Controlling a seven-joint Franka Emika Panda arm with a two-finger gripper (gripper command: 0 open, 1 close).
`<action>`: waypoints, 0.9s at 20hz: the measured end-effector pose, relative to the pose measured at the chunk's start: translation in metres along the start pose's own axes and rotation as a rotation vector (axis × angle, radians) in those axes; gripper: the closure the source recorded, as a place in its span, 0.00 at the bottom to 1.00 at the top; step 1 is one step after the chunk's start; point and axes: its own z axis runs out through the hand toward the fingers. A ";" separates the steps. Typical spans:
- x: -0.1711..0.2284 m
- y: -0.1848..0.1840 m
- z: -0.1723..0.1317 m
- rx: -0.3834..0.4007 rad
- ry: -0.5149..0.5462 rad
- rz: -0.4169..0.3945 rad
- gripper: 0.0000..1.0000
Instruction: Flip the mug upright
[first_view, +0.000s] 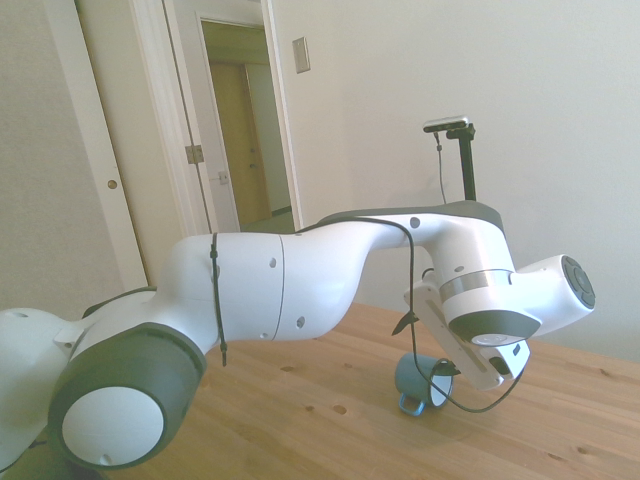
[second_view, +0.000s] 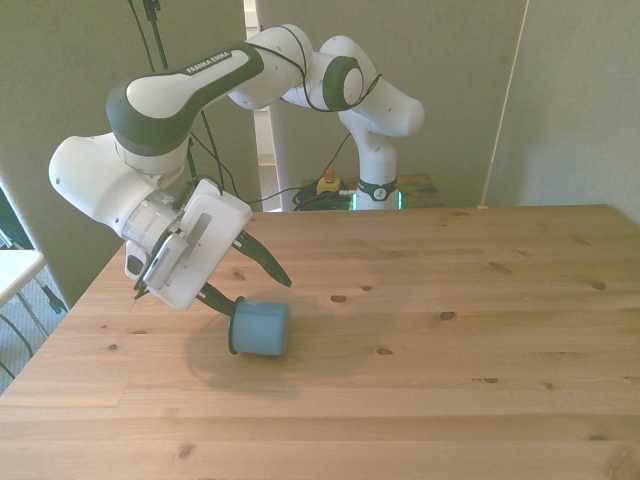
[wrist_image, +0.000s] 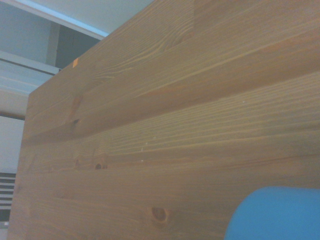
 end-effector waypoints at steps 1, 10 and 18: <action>0.001 0.001 0.002 0.000 -0.003 0.001 0.00; 0.004 0.005 0.007 0.001 -0.012 0.012 1.00; 0.005 0.005 0.011 0.003 -0.021 0.022 1.00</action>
